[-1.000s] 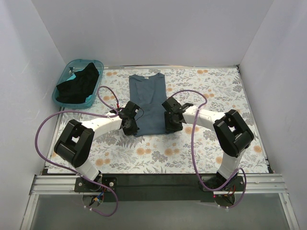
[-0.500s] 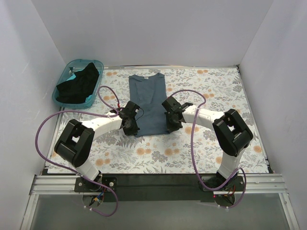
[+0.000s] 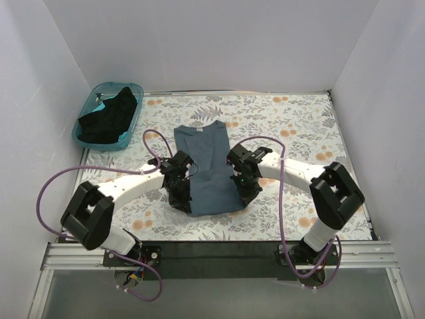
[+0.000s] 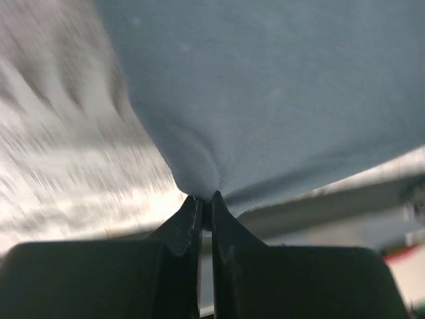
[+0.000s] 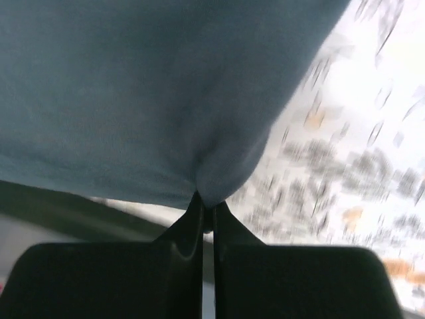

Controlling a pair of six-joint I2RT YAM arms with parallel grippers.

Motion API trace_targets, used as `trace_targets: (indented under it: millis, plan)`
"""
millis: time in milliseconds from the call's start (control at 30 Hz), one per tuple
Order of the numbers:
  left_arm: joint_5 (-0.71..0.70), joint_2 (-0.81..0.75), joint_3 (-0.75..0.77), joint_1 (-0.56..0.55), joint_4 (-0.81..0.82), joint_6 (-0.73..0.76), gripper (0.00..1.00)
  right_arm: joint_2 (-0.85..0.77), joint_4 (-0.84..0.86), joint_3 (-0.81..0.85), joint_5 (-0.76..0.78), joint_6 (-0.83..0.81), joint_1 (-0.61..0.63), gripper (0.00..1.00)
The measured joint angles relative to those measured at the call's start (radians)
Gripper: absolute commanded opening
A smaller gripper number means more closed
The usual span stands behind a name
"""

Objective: Fold and stack the t-shirts
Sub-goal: Fold the tshirt

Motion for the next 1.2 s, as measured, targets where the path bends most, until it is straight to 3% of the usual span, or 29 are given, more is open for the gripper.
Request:
trace_targets:
  millis: [167, 400, 833, 1200]
  plan:
    - [0.179, -0.220, -0.041, -0.095, -0.139, -0.061, 0.00, -0.142, -0.218, -0.006, -0.106, -0.041, 0.024, 0.01]
    - [0.249, -0.290, -0.004, -0.130, -0.262, -0.145, 0.00, -0.193, -0.410, 0.071, -0.215, -0.076, 0.026, 0.01]
    - [0.046, -0.249, 0.193, 0.015, -0.326, -0.195, 0.00, -0.016, -0.486, 0.497, -0.101, -0.125, -0.043, 0.01]
    - [-0.091, -0.146, 0.291, 0.050, -0.290, -0.173, 0.00, 0.112, -0.509, 0.707, -0.016, -0.155, -0.048, 0.01]
